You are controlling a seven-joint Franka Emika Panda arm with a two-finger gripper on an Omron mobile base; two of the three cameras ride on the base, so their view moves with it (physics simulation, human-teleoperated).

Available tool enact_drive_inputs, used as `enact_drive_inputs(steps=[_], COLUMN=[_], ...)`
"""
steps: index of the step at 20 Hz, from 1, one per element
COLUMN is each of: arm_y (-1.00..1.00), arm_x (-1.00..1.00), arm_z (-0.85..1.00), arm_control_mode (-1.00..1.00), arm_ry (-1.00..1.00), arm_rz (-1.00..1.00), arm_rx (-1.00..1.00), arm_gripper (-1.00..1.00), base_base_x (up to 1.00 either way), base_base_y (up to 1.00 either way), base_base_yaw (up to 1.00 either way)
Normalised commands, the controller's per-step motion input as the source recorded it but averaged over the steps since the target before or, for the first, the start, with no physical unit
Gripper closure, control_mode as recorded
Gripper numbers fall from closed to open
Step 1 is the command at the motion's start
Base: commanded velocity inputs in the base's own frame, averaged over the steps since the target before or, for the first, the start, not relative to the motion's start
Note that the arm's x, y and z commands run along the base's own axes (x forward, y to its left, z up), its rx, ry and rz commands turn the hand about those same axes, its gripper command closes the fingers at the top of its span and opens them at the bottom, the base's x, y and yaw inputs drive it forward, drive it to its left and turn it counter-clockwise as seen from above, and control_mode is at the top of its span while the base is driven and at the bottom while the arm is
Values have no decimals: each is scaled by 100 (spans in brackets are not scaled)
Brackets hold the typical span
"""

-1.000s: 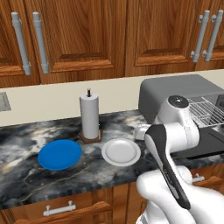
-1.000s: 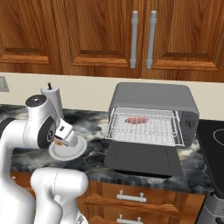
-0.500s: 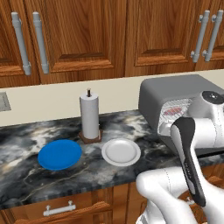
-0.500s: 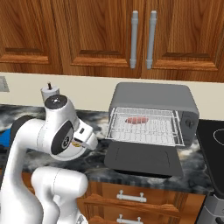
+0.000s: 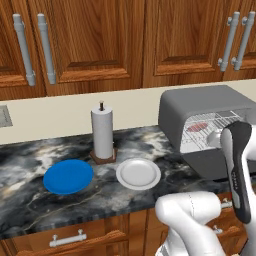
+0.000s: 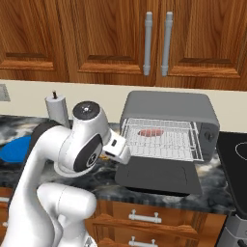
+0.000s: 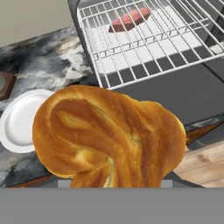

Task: Open the toaster oven door. Place the bread on the top rack in the toaster oven and place the steak on the bottom rack.

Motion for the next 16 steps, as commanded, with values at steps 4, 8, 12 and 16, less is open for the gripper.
enact_drive_inputs(steps=[4,8,12,16], arm_y=[-39,-30,-32,-29], arm_x=[15,21,26,34], arm_z=[22,8,0,-1], arm_control_mode=[-100,-100,-100,-100], arm_ry=[0,4,8,5], arm_rz=[0,0,1,9], arm_rx=[-4,-9,-9,-1], arm_gripper=[100,100,100,100], base_base_x=[0,0,0,0], base_base_y=[0,0,0,0], base_base_yaw=[0,0,0,0])
